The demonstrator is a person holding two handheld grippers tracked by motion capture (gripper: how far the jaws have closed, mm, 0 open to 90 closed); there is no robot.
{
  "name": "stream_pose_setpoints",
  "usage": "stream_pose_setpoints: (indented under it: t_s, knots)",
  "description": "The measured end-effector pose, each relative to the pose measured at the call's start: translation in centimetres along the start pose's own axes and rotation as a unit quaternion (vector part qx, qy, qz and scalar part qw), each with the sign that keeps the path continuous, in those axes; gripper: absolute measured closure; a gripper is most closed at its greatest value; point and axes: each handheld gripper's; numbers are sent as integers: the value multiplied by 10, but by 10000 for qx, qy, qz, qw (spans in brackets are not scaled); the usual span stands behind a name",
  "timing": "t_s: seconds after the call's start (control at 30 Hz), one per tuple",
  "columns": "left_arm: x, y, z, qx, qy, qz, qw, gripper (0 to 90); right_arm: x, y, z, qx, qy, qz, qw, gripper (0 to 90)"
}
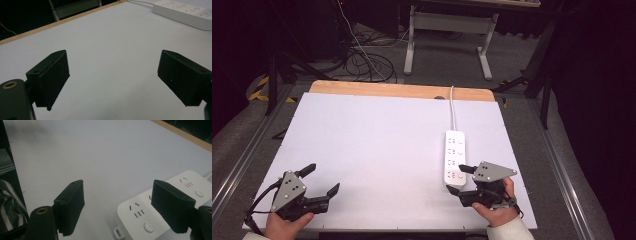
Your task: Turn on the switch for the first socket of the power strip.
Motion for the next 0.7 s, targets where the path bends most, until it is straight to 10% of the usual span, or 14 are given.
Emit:
stream_pose_setpoints:
  t_s: [0.7]
  knots:
    - [0, 0, 0, 49, -6, -32, 10000, 107, 6, 27, 25, 119, -65, -22, 9999, 290]
Point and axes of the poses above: each handheld gripper's, and its own axes: x roughly forward along the jaws, y roughly out of its top, z roughly to its right, and after that the axes turned 14 degrees about z, right-handed
